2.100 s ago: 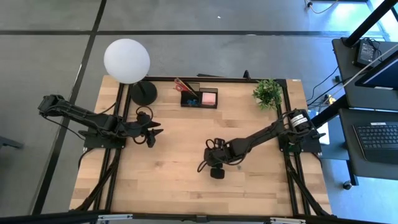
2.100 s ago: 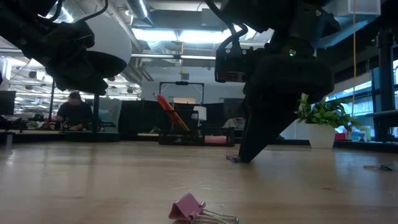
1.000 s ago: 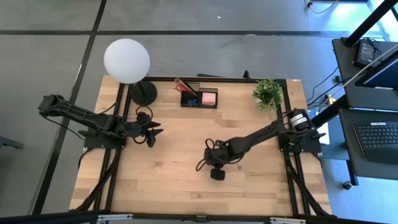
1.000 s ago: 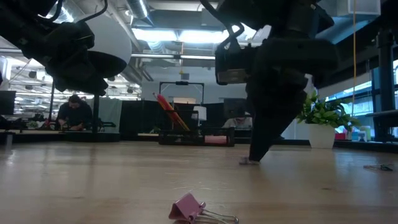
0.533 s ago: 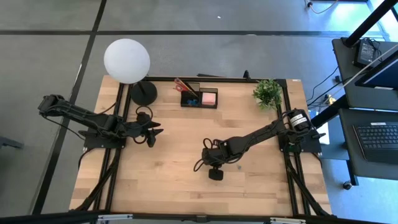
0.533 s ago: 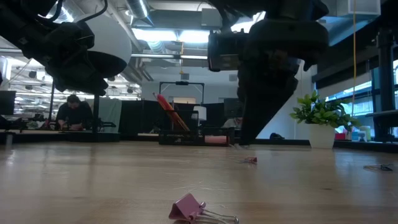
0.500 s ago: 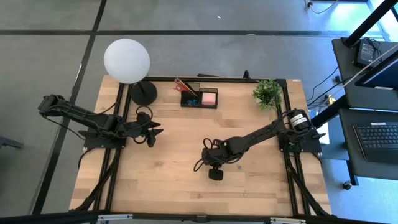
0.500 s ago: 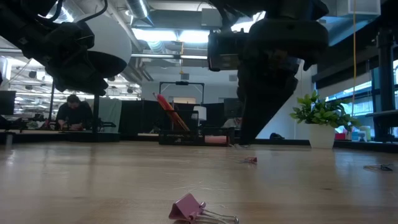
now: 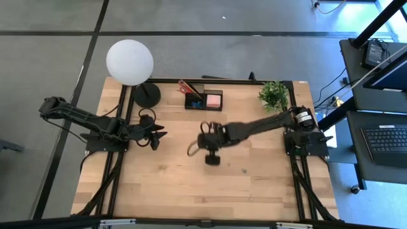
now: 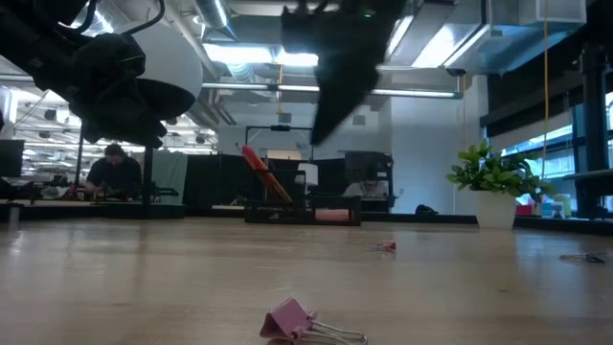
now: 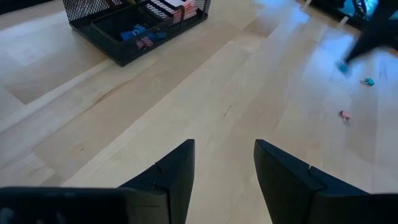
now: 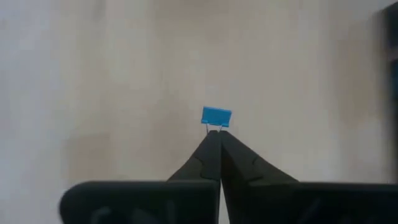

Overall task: Pick and place office supplies into organizer
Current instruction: Put the blue binder clip into the black desk organizer

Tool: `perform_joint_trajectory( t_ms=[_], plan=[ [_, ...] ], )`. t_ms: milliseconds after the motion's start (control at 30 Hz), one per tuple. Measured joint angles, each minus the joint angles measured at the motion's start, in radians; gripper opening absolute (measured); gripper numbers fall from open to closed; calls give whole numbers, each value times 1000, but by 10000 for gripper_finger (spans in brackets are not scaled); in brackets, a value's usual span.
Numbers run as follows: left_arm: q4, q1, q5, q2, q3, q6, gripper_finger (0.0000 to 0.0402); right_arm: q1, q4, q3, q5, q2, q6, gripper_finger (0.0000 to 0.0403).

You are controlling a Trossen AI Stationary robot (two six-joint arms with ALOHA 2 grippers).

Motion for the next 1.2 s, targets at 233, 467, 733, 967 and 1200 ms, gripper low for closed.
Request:
perform_joint_trajectory(
  t_ms=[233, 467, 733, 967, 1200],
  plan=[
    [0, 0, 2, 0, 0, 8, 159, -192, 27, 158, 29, -2, -130, 0],
    [-4, 0, 3, 0, 0, 38, 159, -342, 136, 170, 30, 14, -149, 0],
    [-5, 0, 3, 0, 0, 79, 159, -396, 226, 169, -18, 120, -177, 0],
    [-5, 0, 3, 0, 0, 79, 159, -438, 222, 169, -3, 197, -178, 0],
    [-5, 0, 3, 0, 0, 79, 159, -468, 218, 168, -6, 233, -173, 1]
  ],
)
